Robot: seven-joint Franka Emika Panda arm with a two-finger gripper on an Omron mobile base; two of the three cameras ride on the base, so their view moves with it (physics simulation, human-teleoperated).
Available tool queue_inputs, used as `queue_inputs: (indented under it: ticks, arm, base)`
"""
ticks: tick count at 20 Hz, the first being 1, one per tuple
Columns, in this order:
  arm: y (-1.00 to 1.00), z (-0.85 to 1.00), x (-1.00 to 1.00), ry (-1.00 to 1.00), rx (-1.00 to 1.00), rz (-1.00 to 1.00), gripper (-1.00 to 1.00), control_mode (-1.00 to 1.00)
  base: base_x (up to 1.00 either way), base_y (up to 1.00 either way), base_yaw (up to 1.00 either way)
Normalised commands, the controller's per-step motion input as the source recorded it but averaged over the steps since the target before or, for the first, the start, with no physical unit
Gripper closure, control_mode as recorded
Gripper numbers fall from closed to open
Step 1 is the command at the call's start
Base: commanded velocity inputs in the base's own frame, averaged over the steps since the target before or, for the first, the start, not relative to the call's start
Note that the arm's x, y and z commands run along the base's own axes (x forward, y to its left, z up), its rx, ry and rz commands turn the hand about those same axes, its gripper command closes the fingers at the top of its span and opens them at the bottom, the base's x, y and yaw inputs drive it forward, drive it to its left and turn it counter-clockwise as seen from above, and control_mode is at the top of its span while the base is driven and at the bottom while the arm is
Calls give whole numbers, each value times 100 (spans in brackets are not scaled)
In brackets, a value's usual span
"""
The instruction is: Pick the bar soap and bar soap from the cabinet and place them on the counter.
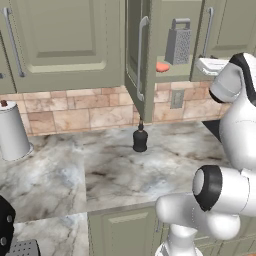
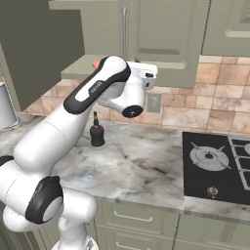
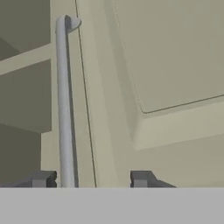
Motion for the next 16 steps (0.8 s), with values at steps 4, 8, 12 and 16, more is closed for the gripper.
queue_inputs:
  ticks: [4,8,12,16]
  arm:
    - [6,0,-7,-2,-3,0,-100,-100]
    - [11,5,-21,-7,-8,0,-100,-100]
    - [8,5,0,-2,-4,0,-100,-100]
    - [26,0,2,1,-10,0,-100,-100]
  base:
    - [0,0,0]
    - [0,0,0]
    - [0,0,0]
    - [0,0,0]
